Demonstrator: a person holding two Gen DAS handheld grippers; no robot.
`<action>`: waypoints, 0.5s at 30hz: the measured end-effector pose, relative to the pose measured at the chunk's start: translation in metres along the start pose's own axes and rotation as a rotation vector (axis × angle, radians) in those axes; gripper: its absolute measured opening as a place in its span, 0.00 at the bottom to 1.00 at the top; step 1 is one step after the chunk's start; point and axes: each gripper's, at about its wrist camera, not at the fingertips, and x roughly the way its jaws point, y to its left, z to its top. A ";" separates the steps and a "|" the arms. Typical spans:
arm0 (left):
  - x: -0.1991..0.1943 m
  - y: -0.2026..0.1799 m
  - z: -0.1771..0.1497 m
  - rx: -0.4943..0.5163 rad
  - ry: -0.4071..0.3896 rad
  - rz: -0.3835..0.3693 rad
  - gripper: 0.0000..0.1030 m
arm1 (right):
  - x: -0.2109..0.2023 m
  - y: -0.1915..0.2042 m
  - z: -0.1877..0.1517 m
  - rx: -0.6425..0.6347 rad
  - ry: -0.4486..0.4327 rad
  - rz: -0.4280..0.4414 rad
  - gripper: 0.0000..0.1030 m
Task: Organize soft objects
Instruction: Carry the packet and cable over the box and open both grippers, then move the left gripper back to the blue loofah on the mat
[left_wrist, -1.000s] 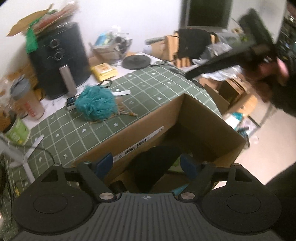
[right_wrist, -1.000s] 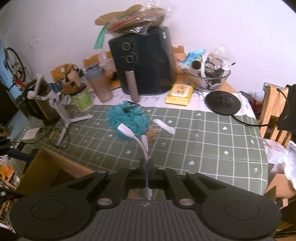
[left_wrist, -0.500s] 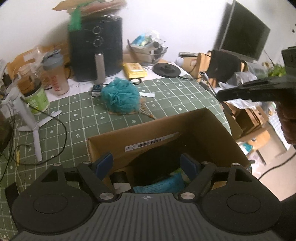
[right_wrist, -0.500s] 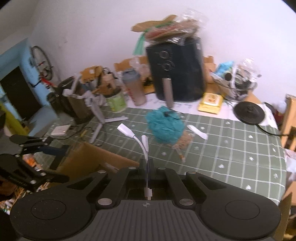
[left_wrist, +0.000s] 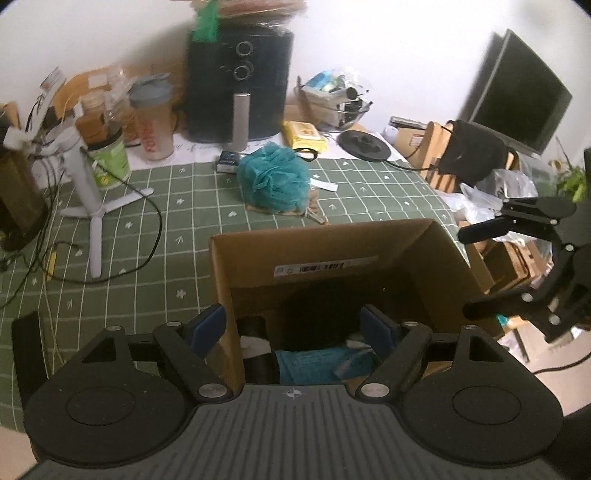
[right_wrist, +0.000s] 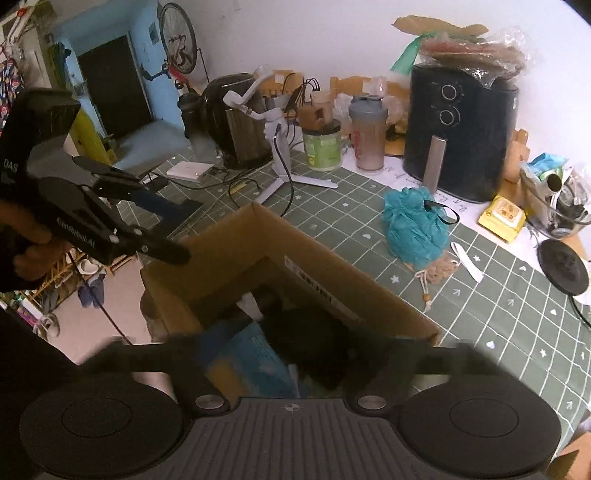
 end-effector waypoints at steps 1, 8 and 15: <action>-0.001 0.000 -0.001 -0.007 -0.001 0.002 0.77 | 0.000 -0.001 -0.002 0.013 0.001 -0.006 0.95; -0.005 -0.003 -0.001 -0.014 -0.024 -0.057 0.77 | 0.000 -0.010 -0.007 0.085 0.000 -0.070 1.00; -0.002 -0.010 0.001 -0.011 -0.019 -0.055 0.77 | -0.003 -0.018 -0.013 0.159 0.000 -0.161 1.00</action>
